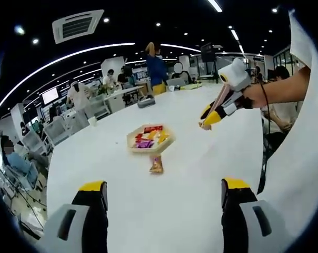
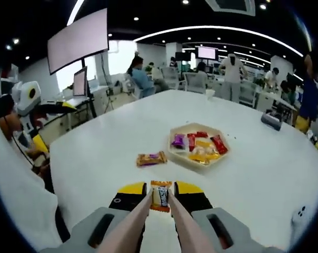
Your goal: Place the target food into the container with the food tongs after gripping and lifting it, then release it inside without dropping or visibly crushing the food.
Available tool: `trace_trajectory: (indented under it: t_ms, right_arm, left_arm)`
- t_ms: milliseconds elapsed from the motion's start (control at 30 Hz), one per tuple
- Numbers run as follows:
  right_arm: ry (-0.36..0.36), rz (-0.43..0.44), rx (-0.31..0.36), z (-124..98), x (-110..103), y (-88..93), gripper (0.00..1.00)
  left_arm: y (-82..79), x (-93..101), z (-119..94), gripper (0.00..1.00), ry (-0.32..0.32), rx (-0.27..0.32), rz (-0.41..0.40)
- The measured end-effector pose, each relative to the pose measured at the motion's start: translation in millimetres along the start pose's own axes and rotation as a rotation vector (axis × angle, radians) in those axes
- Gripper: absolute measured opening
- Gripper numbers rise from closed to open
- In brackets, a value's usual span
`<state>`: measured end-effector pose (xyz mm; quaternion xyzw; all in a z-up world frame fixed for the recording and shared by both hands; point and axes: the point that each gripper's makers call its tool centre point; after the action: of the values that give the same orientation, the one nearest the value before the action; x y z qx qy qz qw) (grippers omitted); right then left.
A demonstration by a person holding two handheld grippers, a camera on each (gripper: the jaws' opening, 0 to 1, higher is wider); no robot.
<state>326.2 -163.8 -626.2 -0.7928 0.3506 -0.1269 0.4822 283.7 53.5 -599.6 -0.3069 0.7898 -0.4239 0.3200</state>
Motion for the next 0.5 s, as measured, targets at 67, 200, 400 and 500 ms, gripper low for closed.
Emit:
trace_trajectory:
  t_ms: [67, 200, 400, 500]
  right_arm:
    - [0.012, 0.002, 0.006, -4.3, 1.8, 0.7, 0.20]
    - [0.036, 0.015, 0.009, -14.1, 7.0, 5.9, 0.20]
    - [0.069, 0.023, 0.020, -28.3, 11.7, 8.2, 0.19]
    - [0.088, 0.030, 0.023, -35.5, 13.5, 11.6, 0.19]
  left_arm:
    - [-0.7, 2.3, 1.3, 0.87, 0.008, -0.001, 0.002]
    - [-2.2, 7.8, 5.0, 0.85, 0.022, -0.003, 0.011]
    - [-4.6, 13.5, 9.2, 0.85, 0.044, 0.003, 0.019]
    - [-4.5, 16.7, 12.1, 0.85, 0.060, 0.000, 0.022]
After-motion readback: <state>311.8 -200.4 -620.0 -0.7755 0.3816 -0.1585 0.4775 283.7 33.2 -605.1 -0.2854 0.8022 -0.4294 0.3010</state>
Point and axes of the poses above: the point that each gripper's makers call its tool centre point, and the gripper's own axes: z roughly forward along the fingers, x roughly to its right, y roughly out of its underside, and after that the axes turned 12 degrees about -y, right-handed
